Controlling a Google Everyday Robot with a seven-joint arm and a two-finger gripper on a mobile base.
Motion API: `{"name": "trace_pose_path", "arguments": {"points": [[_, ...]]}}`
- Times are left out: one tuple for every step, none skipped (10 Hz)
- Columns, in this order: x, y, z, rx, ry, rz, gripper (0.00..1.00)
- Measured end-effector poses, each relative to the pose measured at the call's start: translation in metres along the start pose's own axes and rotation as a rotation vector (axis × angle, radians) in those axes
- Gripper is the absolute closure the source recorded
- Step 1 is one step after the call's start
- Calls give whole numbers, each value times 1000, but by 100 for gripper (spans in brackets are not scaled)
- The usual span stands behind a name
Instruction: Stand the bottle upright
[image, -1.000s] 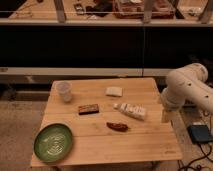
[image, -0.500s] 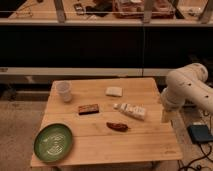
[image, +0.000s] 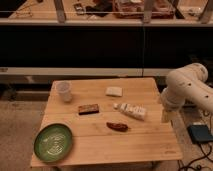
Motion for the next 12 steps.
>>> {"name": "trace_pose_path", "arguments": {"points": [[0, 0, 0, 0, 0, 0, 35], [0, 0, 0, 0, 0, 0, 35], [0, 0, 0, 0, 0, 0, 35], [0, 0, 0, 0, 0, 0, 35], [0, 0, 0, 0, 0, 0, 35], [0, 0, 0, 0, 0, 0, 35], [0, 0, 0, 0, 0, 0, 35], [0, 0, 0, 0, 0, 0, 35], [0, 0, 0, 1, 0, 1, 35], [1, -2, -1, 3, 5, 9, 35], [-3, -7, -2, 10, 17, 15, 35], [-16, -17, -5, 22, 20, 23, 35]]}}
